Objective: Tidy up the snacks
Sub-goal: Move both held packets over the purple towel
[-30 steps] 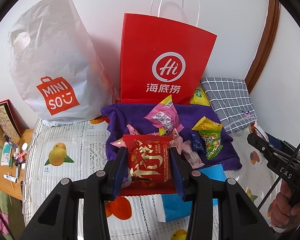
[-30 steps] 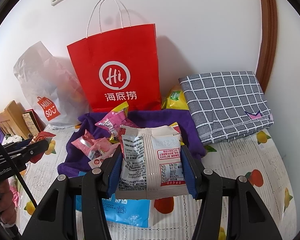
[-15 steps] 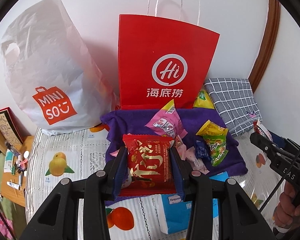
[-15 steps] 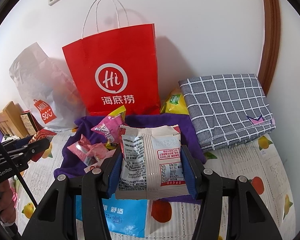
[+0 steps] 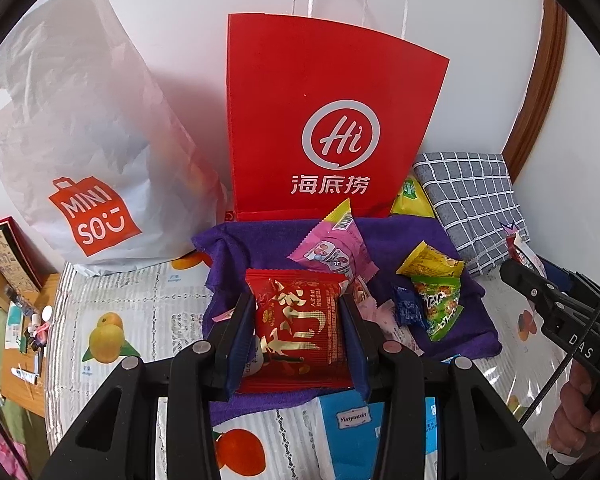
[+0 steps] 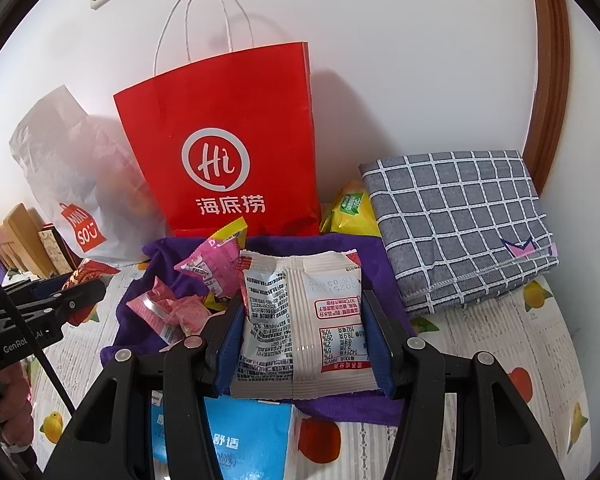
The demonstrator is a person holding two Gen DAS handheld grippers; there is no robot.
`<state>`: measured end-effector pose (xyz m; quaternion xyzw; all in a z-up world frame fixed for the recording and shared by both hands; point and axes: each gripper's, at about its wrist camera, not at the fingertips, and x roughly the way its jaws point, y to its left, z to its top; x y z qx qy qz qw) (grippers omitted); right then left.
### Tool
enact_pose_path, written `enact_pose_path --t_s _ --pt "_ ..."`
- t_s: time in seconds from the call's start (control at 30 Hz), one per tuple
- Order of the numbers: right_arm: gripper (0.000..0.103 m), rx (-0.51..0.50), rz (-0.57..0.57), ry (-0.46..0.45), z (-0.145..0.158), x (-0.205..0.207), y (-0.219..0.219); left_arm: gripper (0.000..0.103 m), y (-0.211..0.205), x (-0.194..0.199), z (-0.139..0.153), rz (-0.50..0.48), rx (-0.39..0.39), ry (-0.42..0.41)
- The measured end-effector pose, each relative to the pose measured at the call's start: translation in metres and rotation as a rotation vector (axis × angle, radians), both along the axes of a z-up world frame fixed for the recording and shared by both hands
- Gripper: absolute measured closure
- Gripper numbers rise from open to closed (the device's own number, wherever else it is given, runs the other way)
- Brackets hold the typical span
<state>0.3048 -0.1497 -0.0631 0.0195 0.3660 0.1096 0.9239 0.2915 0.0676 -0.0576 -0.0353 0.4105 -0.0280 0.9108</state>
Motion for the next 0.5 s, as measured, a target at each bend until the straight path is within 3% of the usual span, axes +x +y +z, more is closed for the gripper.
enact_pose_path --t_s 0.5 --pt "0.049 0.003 0.004 0.015 -0.006 0.02 -0.004 0.063 -0.007 0.015 -0.005 -0.01 0.007 0.013"
